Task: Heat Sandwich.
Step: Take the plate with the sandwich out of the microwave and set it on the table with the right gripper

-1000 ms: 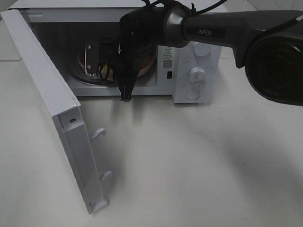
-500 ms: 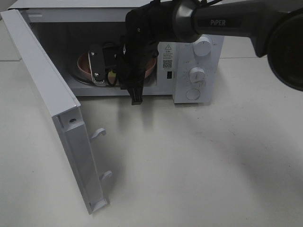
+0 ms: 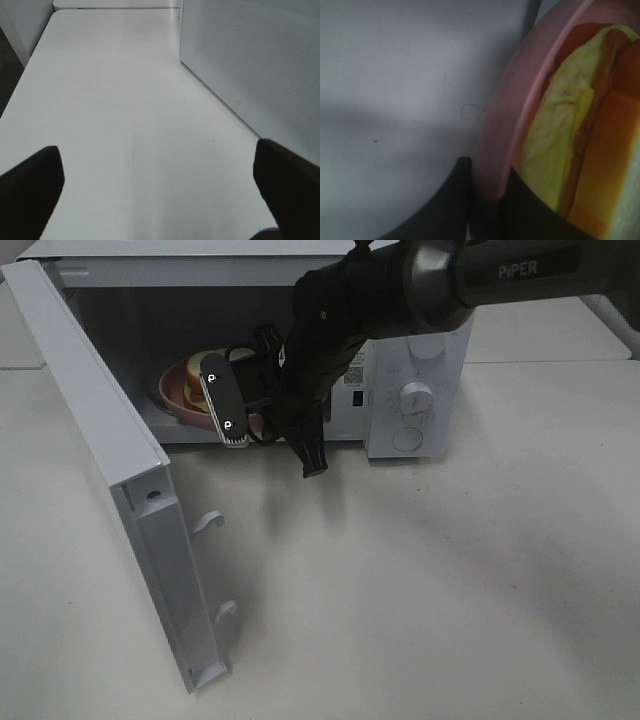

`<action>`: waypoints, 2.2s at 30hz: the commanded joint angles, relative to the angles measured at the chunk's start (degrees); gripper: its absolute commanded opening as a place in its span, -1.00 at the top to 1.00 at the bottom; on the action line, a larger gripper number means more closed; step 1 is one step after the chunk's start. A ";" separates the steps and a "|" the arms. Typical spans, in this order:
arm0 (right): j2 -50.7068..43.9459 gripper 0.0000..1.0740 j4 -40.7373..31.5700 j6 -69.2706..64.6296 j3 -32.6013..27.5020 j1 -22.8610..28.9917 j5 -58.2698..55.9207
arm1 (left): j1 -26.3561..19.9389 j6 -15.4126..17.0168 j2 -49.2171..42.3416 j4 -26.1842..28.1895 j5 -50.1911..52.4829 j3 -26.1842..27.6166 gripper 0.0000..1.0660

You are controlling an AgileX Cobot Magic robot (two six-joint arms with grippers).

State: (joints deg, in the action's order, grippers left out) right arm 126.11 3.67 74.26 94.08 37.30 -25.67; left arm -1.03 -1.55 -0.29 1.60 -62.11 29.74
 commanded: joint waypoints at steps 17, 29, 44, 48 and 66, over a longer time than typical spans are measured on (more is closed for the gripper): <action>-7.39 1.00 -0.63 6.30 -9.28 0.00 8.37 | -0.11 0.06 -0.92 0.17 0.86 -0.11 -0.83; -13.52 1.00 -0.63 6.47 -18.39 0.17 12.72 | -0.11 0.06 -0.92 0.11 0.86 -0.11 -0.83; -24.18 1.00 -0.63 7.73 -31.23 0.80 15.18 | -0.11 0.06 -0.92 0.11 0.86 -0.11 -0.83; -26.76 1.00 -0.63 7.73 -33.92 0.80 15.64 | -0.11 0.06 -0.92 0.11 0.86 -0.11 -0.83; -38.10 1.00 1.03 7.56 -45.49 0.80 15.30 | -0.11 0.00 -0.92 0.11 0.86 -0.11 -0.83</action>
State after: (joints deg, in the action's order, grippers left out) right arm 89.84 4.18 82.10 49.10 38.39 -12.09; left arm -1.03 -1.55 -0.29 1.60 -62.11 29.74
